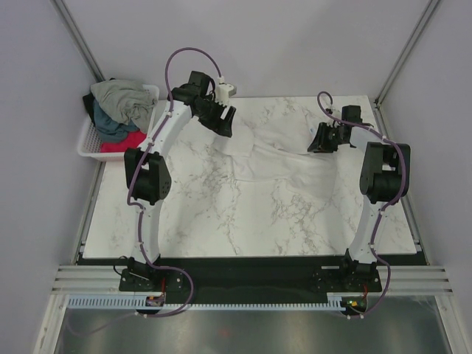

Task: Fold and stack the t-shirts
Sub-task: Flatten the tshirt out

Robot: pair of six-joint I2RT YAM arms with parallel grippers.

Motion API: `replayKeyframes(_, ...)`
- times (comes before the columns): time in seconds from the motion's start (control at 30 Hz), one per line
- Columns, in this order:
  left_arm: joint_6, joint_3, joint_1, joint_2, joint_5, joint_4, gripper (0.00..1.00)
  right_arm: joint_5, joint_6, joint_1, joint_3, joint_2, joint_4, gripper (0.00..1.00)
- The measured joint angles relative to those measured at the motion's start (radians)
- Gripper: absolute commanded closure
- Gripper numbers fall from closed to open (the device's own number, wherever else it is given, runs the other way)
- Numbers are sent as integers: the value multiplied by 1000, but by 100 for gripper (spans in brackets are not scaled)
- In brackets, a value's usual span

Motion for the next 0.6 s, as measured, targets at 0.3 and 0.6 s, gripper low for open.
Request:
replayKeyframes(0.3, -7, 7, 0, 18, -2, 6, 19, 0, -2, 0, 0, -2, -1, 98)
replayKeyframes(0.6, 71, -19, -56, 18, -69, -3, 20, 6, 0, 0, 89, -2, 5, 99)
